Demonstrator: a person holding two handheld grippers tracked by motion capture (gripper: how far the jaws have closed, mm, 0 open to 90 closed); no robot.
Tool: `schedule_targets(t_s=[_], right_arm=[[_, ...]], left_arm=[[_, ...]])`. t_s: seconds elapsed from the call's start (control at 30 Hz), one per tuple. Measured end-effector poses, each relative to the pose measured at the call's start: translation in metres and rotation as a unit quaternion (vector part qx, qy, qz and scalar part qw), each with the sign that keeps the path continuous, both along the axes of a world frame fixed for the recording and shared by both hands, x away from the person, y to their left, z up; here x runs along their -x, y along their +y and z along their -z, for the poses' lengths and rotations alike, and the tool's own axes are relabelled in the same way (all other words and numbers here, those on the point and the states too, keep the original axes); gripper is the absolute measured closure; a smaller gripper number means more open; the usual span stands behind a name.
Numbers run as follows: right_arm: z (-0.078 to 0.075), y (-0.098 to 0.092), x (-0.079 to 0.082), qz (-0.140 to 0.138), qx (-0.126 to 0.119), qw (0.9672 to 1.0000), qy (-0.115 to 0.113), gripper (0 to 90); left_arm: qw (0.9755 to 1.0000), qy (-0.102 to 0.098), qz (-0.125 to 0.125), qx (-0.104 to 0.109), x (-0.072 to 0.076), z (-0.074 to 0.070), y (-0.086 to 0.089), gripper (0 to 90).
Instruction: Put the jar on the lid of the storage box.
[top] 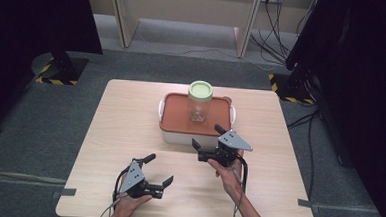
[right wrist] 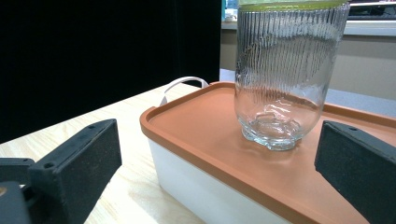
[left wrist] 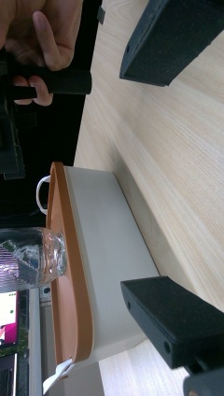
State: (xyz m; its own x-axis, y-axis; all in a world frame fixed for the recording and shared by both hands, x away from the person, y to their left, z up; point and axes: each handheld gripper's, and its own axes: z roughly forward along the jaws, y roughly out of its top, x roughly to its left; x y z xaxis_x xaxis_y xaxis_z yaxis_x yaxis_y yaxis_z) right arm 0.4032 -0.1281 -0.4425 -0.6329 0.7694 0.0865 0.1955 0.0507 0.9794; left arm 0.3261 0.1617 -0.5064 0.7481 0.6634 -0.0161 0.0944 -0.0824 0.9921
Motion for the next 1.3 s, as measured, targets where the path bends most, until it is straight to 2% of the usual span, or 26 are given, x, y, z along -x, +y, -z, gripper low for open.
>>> schedule_targets(t_s=[1.3], right_arm=[[0.007, 0.002, 0.014, -0.015, 0.0, 0.9999, 0.007, 0.9]], left_arm=[[1.0, 0.0, 0.0, 0.001, 0.0, 0.0, 0.0, 1.0]])
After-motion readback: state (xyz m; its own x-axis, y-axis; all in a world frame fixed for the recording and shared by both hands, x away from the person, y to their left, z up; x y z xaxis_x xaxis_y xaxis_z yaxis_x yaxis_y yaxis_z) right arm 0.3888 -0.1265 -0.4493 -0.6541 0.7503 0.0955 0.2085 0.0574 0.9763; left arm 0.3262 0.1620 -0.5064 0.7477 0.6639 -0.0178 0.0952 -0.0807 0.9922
